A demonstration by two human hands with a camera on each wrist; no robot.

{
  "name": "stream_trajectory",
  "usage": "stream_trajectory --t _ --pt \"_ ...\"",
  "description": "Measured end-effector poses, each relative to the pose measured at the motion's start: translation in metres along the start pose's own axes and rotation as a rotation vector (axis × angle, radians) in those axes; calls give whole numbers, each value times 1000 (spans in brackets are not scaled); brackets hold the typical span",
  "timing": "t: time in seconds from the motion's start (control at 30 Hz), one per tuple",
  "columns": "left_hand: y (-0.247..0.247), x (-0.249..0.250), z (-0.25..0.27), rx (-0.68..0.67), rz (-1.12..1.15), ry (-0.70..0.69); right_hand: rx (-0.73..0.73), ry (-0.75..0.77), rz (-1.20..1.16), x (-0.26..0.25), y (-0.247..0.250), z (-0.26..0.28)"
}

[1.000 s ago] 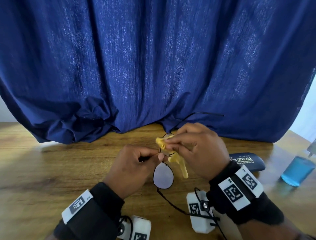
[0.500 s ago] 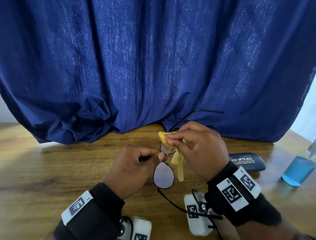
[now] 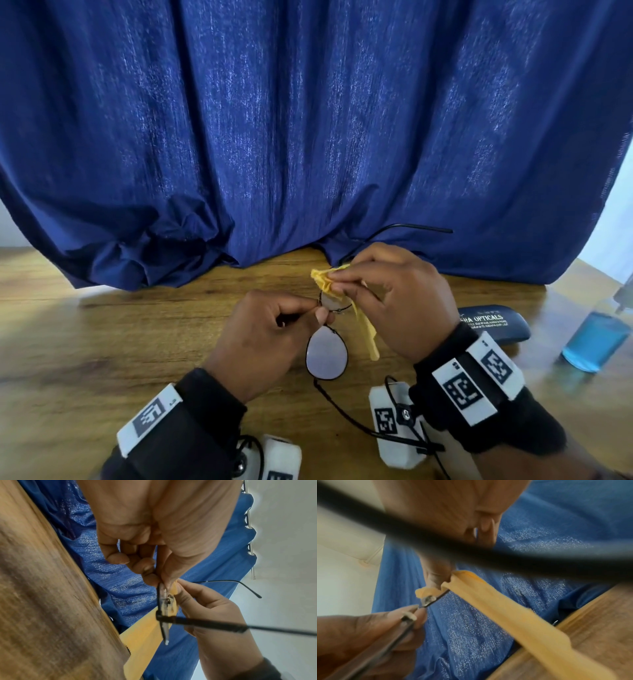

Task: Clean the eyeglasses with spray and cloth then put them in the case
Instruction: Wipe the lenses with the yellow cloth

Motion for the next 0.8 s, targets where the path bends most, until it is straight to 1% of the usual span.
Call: stream_trajectory --t 0.07,0.13,0.27,0.33,0.47,0.67,0.73,0.8 --pt "1 1 0 6 -7 -4 57 -50 47 4 5 -1" --pt "2 0 -1 16 -13 -1 67 -65 61 8 6 -2" --pt "4 -3 -1 34 -3 6 26 -10 56 4 2 -1" --pt "4 -2 -1 17 9 6 37 31 52 -1 2 1" --pt "-3 3 1 -58 44 10 198 41 15 -4 8 2" --pt "-5 7 1 -31 112 49 470 112 1 -16 19 7" --pt "-5 8 1 -23 119 53 501 123 -21 -18 22 7" --pt "-5 8 2 -16 130 49 463 92 -24 -16 20 6"
Point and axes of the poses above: each hand's wrist, its own z-axis away from the middle knuckle, its own y-axis out of the back of the hand, x = y × z, the point moved 3 cm from there along -z, towards the middle knuckle, and after that the axes turned 12 degrees about -y, right-handed, at the moved point
